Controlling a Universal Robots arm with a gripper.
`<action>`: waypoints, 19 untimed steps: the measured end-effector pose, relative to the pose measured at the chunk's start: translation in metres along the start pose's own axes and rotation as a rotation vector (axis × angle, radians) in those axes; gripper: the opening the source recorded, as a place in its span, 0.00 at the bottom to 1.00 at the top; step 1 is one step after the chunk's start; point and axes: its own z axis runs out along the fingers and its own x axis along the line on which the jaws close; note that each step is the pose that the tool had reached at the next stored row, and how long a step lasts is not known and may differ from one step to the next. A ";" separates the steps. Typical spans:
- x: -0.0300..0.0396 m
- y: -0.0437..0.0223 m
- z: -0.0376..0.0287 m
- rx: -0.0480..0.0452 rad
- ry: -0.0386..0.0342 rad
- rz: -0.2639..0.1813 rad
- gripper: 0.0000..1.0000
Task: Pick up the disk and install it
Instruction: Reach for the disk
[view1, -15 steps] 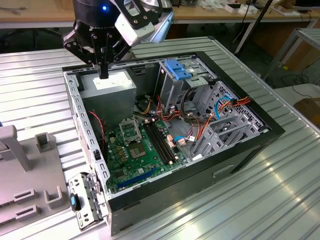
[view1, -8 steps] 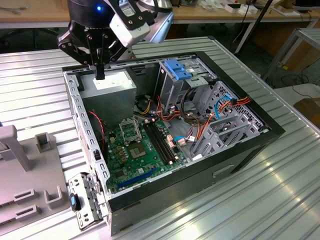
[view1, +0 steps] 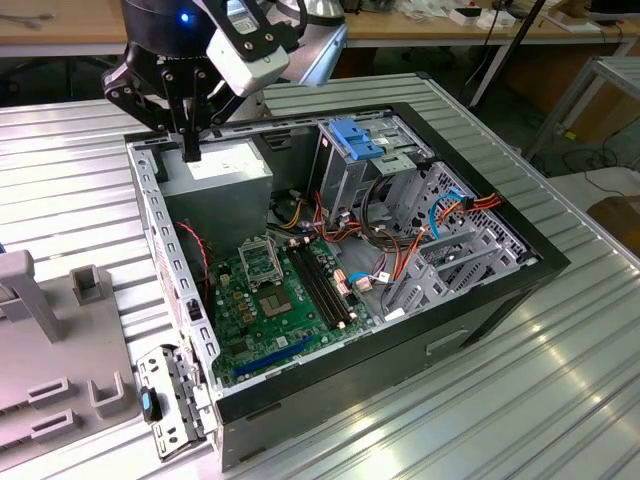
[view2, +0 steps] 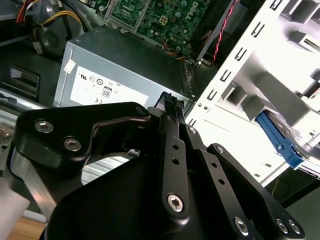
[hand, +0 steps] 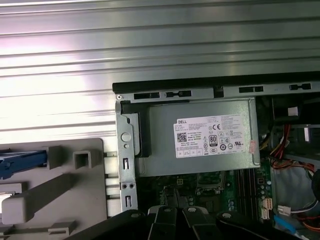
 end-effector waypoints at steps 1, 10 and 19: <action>0.0011 -0.0002 0.0000 0.0000 0.0000 0.000 0.11; 0.0109 -0.0023 -0.0003 -0.0001 -0.0001 0.000 0.11; 0.0216 -0.0045 -0.0007 0.0000 0.0000 0.000 0.11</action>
